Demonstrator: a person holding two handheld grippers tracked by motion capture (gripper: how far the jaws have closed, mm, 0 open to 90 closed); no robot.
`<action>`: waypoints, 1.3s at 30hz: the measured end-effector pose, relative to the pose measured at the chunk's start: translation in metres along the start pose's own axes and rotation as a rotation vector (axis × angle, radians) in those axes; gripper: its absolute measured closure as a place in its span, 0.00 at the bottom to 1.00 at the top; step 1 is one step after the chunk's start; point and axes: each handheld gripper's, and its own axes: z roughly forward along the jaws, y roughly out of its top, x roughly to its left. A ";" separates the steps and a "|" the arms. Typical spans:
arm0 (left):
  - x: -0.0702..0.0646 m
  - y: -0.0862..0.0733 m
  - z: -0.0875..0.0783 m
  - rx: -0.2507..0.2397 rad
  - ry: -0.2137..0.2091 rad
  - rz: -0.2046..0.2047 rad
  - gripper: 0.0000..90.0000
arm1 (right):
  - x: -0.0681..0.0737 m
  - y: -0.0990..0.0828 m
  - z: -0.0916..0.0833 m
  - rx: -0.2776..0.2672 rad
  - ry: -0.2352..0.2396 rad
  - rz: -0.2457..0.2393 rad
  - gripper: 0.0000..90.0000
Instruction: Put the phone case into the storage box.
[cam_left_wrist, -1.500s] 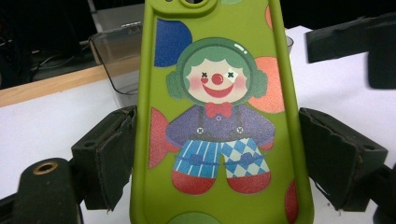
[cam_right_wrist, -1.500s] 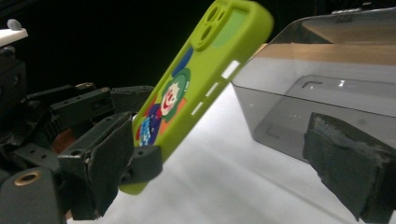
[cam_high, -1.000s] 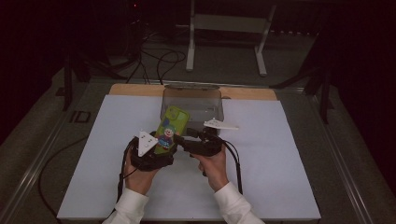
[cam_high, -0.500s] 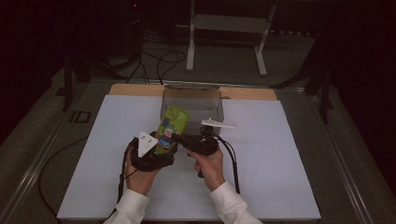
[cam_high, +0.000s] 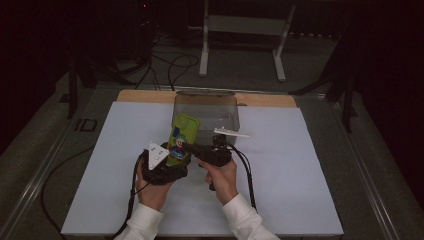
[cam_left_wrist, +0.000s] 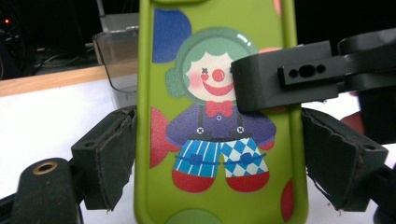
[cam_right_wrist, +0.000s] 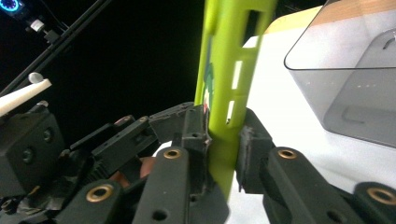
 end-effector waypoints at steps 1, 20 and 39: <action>0.000 0.000 0.000 -0.002 -0.004 -0.003 0.18 | 0.001 0.000 0.000 0.001 -0.010 -0.011 0.87; 0.003 0.004 0.000 0.014 -0.035 0.032 0.10 | 0.009 0.006 -0.004 0.003 -0.036 -0.069 0.87; 0.013 0.009 -0.005 0.007 -0.046 0.049 0.00 | 0.009 0.013 -0.011 0.027 -0.093 -0.078 0.87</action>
